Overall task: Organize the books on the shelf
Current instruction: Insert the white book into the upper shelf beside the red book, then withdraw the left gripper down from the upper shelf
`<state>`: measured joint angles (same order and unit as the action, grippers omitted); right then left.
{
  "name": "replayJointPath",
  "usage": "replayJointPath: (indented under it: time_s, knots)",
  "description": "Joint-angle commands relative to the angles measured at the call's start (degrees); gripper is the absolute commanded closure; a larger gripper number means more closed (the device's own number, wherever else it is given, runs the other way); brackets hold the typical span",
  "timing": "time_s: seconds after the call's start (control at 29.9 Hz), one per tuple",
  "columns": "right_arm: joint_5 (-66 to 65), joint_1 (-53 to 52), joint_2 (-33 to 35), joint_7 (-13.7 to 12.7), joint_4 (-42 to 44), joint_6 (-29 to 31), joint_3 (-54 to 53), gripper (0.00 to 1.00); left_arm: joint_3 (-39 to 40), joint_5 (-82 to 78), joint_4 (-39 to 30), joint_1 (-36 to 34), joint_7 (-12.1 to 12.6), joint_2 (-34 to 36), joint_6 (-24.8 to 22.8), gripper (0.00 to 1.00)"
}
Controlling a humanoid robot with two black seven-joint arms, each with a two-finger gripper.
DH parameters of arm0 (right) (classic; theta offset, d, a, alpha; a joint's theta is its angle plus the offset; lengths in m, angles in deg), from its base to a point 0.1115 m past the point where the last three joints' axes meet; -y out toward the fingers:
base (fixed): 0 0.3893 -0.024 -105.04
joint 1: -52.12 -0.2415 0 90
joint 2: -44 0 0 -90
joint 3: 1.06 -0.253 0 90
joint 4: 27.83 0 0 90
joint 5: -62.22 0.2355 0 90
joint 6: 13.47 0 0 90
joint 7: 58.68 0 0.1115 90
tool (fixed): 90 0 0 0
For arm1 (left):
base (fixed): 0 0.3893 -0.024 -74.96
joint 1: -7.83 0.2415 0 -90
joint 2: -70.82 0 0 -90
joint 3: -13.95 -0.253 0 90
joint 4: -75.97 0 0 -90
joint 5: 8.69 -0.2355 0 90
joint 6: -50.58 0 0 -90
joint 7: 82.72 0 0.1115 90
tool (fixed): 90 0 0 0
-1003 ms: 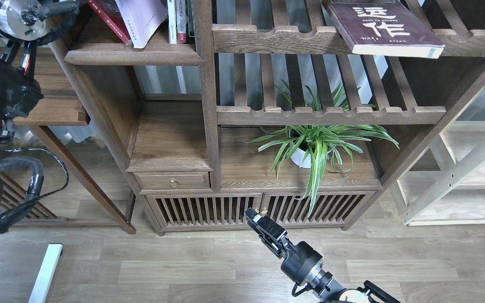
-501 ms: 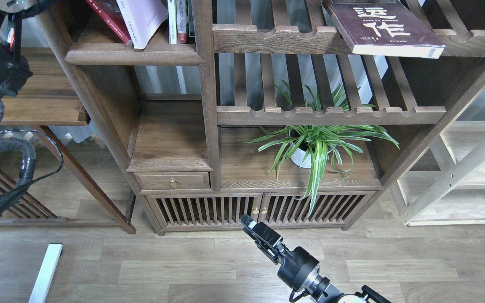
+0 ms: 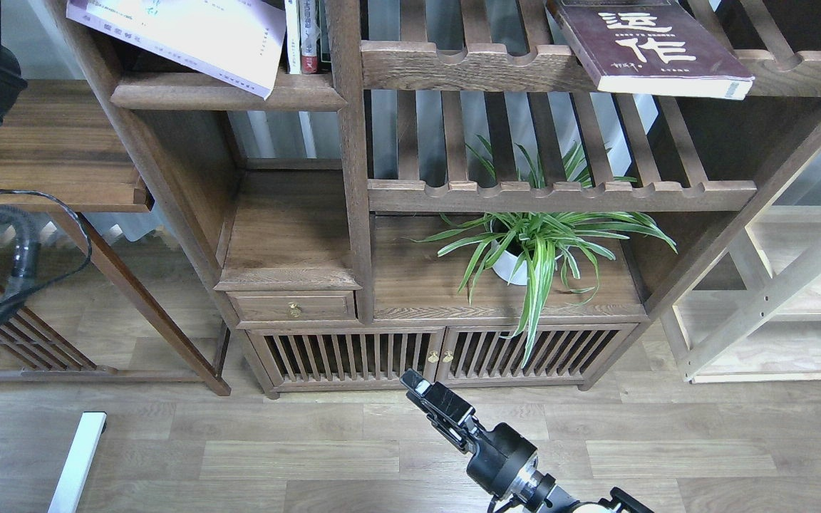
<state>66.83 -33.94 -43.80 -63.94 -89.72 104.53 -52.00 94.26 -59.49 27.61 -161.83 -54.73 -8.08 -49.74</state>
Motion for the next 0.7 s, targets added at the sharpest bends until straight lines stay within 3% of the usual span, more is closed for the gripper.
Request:
replayJointPath:
  time_s: [0.0, 0.2, 0.43, 0.67]
  knots:
    - [-0.04, 0.02, 0.09, -0.01, 0.01, 0.0, -0.55, 0.41, -0.59, 3.06, -0.68, 1.17, 0.0, 0.76, -0.4, 0.22]
    - [-0.04, 0.19, -0.09, -0.01, 0.01, 0.0, -1.79, 0.41, -0.77, 9.57, -1.55, 3.98, 0.0, 0.85, -1.19, 0.1]
    - [-0.04, 0.1, -0.7, -0.01, 0.1, 0.0, -2.84, 0.4, -0.07, 25.29, -5.68, 8.02, 0.0, -0.03, -1.98, 0.11]
    - [-0.13, 0.1, -0.88, -0.01, 0.19, 0.0, -2.58, 0.4, 1.78, 32.95, -7.8, 11.63, 0.0, 0.06, -11.64, 0.09]
